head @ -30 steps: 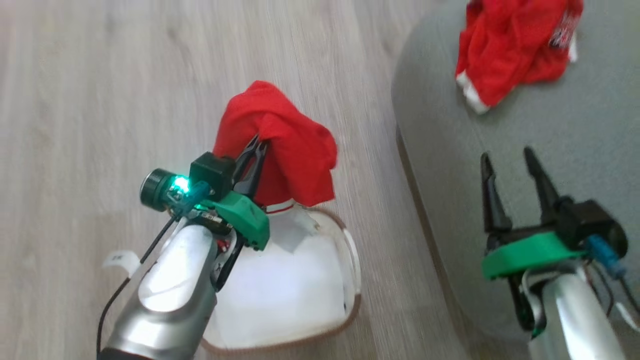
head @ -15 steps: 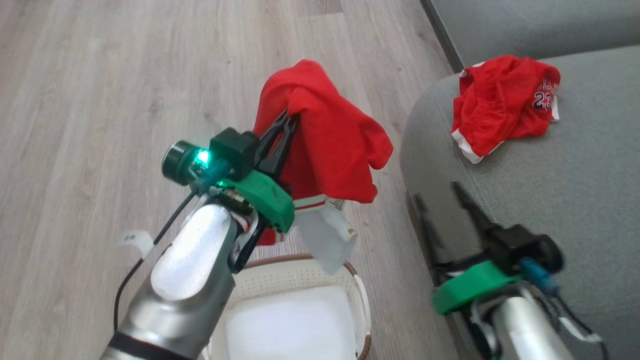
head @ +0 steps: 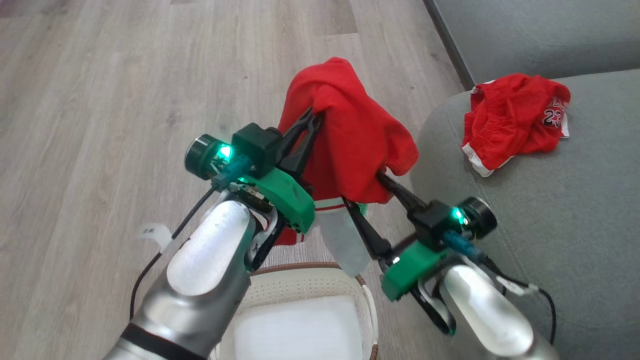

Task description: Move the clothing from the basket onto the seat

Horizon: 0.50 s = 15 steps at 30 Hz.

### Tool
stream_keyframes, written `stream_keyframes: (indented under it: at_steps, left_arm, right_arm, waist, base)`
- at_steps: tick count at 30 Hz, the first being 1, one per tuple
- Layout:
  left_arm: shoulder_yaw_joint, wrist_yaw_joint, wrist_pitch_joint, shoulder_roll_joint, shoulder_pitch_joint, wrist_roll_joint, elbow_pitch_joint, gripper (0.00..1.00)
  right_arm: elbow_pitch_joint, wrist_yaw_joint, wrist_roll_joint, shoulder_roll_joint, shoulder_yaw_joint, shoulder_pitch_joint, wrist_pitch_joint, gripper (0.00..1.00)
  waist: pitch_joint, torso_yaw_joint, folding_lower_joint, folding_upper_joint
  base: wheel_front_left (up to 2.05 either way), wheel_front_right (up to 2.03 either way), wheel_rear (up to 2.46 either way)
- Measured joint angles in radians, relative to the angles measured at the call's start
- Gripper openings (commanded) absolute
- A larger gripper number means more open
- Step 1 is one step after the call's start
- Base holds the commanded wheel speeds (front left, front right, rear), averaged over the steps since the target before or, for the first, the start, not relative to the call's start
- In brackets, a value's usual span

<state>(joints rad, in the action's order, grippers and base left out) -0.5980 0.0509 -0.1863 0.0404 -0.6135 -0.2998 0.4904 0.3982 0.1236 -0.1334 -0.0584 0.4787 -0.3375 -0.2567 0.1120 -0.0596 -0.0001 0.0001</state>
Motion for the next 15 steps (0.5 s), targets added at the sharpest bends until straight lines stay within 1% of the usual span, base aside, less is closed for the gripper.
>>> stream_keyframes:
  at_steps: [6, 7, 8, 9, 10, 11, 15]
  left_arm:
    - [-0.037, -0.012, -0.003, 0.000, 0.000, -0.026, 0.000, 0.00]
    - [-0.044, -0.016, -0.005, 0.000, 0.001, -0.034, -0.002, 0.00]
    - [-0.049, -0.019, -0.009, -0.001, 0.001, -0.041, -0.003, 0.00]
    - [-0.055, -0.024, -0.010, 0.000, 0.001, -0.047, -0.005, 0.00]
    - [-0.063, -0.026, -0.010, 0.000, 0.001, -0.053, -0.008, 0.00]
    - [-0.070, -0.032, -0.010, 0.000, 0.001, -0.061, -0.011, 0.00]
    - [-0.085, -0.044, -0.010, 0.000, 0.001, -0.082, -0.019, 0.00]
  right_arm:
    - [0.090, 0.000, -0.038, -0.001, 0.023, -0.057, 0.000, 1.00]
    - [0.103, 0.000, -0.044, -0.001, 0.021, -0.061, 0.000, 0.97]
    - [0.114, 0.000, -0.044, -0.001, 0.017, -0.065, 0.000, 0.48]
    - [0.124, 0.000, -0.049, -0.001, 0.014, -0.069, 0.000, 0.34]
    - [0.132, 0.000, -0.056, -0.001, 0.012, -0.074, 0.000, 0.10]
    - [0.139, 0.000, -0.063, -0.001, 0.010, -0.080, 0.000, 0.00]
    - [0.142, 0.000, -0.085, -0.002, 0.007, -0.098, 0.000, 0.00]
  waist:
    - [0.001, 0.025, 0.0000, 0.0000]
    - [0.000, 0.030, 0.0000, 0.0000]
    - [0.000, 0.034, 0.0000, 0.0000]
    - [0.000, 0.038, 0.0000, 0.0000]
    - [0.000, 0.041, 0.0000, 0.0000]
    - [-0.001, 0.045, 0.0000, 0.0000]
    - [-0.001, 0.058, 0.0000, 0.0000]
  base:
    - [0.00, 0.00, 0.00]
    - [0.00, 0.00, 0.00]
    - [0.00, 0.00, 0.00]
    - [0.00, 0.00, 0.00]
    - [0.00, 0.00, 0.00]
    - [0.00, 0.00, 0.00]
    - [0.00, 0.00, 0.00]
